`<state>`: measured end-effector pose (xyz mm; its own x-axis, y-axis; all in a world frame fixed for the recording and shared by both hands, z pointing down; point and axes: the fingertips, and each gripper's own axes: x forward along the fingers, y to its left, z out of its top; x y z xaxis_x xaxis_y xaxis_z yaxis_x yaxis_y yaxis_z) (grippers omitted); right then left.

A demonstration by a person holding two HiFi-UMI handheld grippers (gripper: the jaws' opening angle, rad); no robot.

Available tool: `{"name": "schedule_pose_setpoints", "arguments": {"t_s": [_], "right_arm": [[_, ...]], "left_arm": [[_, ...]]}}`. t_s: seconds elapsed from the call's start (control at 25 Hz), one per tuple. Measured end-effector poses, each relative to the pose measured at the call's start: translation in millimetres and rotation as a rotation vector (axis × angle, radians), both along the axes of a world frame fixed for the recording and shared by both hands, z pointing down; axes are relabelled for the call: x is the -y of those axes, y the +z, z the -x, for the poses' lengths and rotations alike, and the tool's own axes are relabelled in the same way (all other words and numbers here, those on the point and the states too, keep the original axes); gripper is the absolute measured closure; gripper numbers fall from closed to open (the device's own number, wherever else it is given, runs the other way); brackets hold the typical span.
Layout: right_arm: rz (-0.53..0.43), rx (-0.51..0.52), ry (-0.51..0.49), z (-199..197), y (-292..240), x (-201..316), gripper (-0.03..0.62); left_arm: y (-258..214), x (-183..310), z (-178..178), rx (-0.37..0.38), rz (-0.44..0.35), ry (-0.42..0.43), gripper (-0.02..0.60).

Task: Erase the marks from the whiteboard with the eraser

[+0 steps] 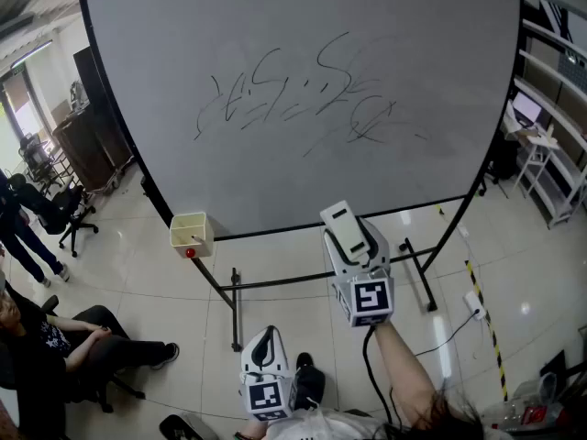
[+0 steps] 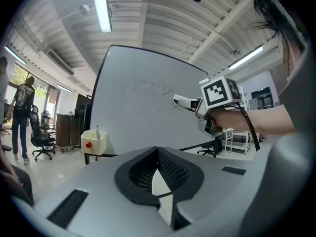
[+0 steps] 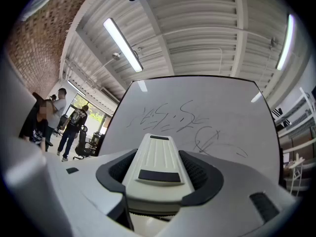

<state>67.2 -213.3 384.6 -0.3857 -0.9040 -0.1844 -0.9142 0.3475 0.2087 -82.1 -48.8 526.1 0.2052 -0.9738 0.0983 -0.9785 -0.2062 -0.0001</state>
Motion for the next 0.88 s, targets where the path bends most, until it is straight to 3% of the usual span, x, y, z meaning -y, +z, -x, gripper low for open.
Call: {"name": "schedule_pose_setpoints", "arguments": {"t_s": [0.2, 0.4, 0.56, 0.76, 0.88], "right_arm": [[-0.094, -0.102, 0.058, 28, -35, 116, 0.309], [-0.176, -0.199, 0.105, 38, -44, 186, 0.309], [-0.212, -0.25, 0.136, 46, -22, 202, 0.309], [-0.206, -0.396, 0.102, 53, 62, 206, 0.309], [-0.242, -0.375, 0.137, 39, 38, 204, 0.31]], "left_arm": [[-29, 89, 17, -0.014, -0.058, 0.022, 0.586], [-67, 160, 15, -0.061, -0.12, 0.04, 0.586], [-64, 181, 17, -0.045, -0.101, 0.029, 0.586], [-59, 203, 36, -0.022, -0.116, -0.054, 0.586], [-66, 206, 41, -0.063, -0.102, -0.111, 0.586]]}}
